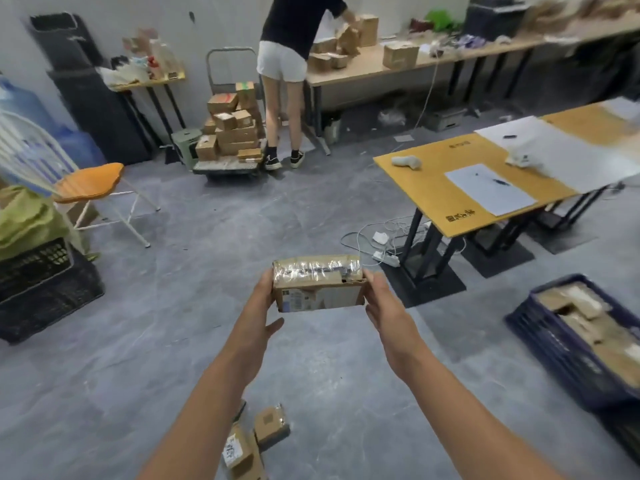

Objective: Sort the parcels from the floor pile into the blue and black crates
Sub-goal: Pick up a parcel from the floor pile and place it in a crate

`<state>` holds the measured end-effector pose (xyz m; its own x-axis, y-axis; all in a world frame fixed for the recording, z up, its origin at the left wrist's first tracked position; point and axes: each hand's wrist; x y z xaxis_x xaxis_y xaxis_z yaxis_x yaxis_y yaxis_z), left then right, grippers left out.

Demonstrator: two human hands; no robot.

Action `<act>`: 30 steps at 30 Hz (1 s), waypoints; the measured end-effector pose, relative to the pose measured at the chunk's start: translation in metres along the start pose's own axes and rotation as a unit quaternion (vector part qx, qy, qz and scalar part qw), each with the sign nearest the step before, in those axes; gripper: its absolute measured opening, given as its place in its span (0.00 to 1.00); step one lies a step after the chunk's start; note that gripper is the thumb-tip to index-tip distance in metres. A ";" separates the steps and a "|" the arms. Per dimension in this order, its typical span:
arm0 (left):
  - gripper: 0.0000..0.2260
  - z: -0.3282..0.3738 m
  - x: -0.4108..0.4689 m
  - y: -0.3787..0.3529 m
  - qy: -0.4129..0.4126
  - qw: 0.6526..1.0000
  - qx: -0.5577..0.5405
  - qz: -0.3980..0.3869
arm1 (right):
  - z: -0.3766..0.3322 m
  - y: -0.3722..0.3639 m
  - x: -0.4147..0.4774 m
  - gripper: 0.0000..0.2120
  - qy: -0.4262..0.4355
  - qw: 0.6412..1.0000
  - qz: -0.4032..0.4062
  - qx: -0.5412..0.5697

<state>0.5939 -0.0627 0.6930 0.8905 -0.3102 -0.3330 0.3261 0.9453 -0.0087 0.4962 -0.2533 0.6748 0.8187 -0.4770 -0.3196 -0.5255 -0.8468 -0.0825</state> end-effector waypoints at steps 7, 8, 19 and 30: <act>0.18 0.003 0.008 -0.182 -0.002 0.991 0.047 -0.126 | -0.013 0.174 -0.001 0.47 0.040 0.993 0.103 0.042; 0.19 0.002 0.008 -0.208 0.000 0.988 0.050 -0.143 | -0.014 0.198 -0.004 0.46 0.042 0.992 0.114 0.044; 0.15 -0.017 -0.002 -0.442 0.013 0.943 0.119 -0.312 | 0.000 0.405 -0.042 0.12 0.020 0.939 0.318 0.126; 0.22 -0.062 0.031 -0.631 0.069 0.864 0.187 -0.462 | 0.034 0.537 -0.042 0.34 -0.029 0.873 0.463 0.152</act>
<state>0.3964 -0.6625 0.6294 0.1579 -0.8754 -0.4569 0.9802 0.1950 -0.0348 0.1715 -0.6800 0.6117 0.0028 -0.9031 -0.4295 -1.0000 0.0007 -0.0079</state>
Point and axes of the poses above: each hand's wrist, its own x-axis towards the middle knuckle, its own y-axis out of the back of the hand, z = x × y, and after that the axes turned 7 degrees about z, right-handed
